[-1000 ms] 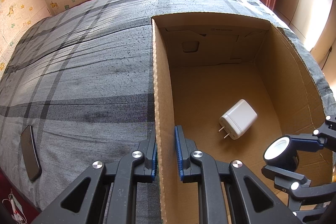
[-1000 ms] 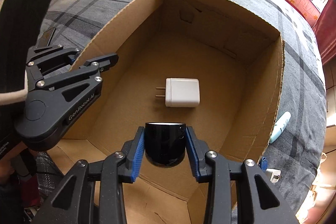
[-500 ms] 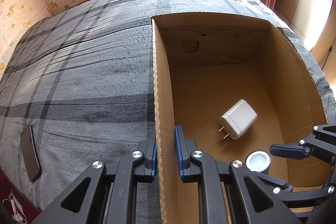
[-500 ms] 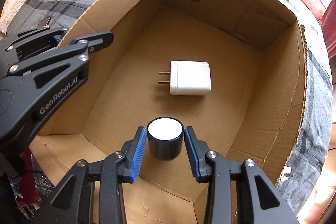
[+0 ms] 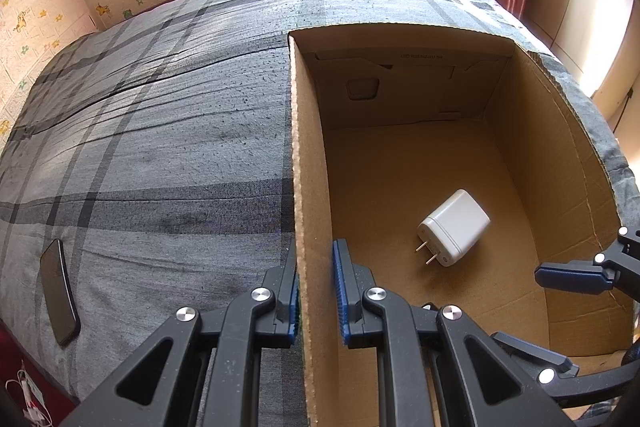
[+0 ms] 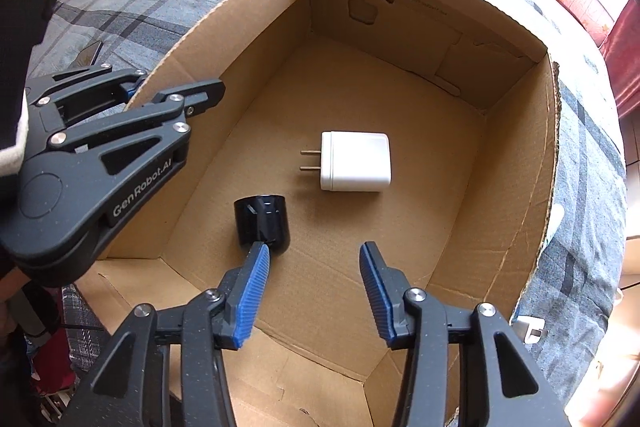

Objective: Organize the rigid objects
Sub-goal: 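Move the right gripper back to the small white plug adapter and grasp it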

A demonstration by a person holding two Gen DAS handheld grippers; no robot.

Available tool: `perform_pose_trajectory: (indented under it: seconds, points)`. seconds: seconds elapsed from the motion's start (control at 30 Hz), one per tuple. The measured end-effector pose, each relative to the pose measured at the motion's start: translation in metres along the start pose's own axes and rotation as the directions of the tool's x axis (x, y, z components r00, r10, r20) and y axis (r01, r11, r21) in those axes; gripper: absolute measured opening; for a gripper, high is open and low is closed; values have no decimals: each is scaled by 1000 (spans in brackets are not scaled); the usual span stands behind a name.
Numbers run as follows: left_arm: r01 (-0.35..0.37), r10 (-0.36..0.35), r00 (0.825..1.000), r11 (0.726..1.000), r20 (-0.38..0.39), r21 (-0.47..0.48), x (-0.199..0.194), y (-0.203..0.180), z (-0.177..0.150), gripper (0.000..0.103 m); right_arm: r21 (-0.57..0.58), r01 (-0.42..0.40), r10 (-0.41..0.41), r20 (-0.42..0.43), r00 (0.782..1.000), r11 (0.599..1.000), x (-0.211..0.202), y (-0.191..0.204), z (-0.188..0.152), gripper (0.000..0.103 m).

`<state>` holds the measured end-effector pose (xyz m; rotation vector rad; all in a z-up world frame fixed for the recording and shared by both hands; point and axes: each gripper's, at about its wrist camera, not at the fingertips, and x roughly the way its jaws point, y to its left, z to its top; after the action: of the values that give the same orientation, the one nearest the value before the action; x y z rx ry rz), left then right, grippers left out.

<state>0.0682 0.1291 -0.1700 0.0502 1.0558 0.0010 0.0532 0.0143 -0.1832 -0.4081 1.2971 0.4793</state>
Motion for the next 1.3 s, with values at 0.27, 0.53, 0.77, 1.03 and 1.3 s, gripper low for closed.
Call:
perform_pose_trajectory:
  seconds: [0.27,0.53,0.77,1.03,1.3]
  points:
    - [-2,2,1000,1000,-1,0,0,-1,0,16,10,-3,3,35,999,1000,-20,-11,-2,60]
    - [-2,2,1000,1000,-1,-1,1,-1,0,16,46,-5,2,81,997,999,-45,-17,-2,77]
    - [-3,3,1000,1000,-2,1,1,0,1,16,94,5,-18,137,990,996,-70,-32,-4,90]
    - [-4,4,1000,1000,-2,2,1,0,0,16,172,28,-61,193,979,985,-99,-71,-14,101]
    - [-3,3,1000,1000,-2,1,1,0,0,16,305,95,-151,167,974,948,-101,-135,-36,101]
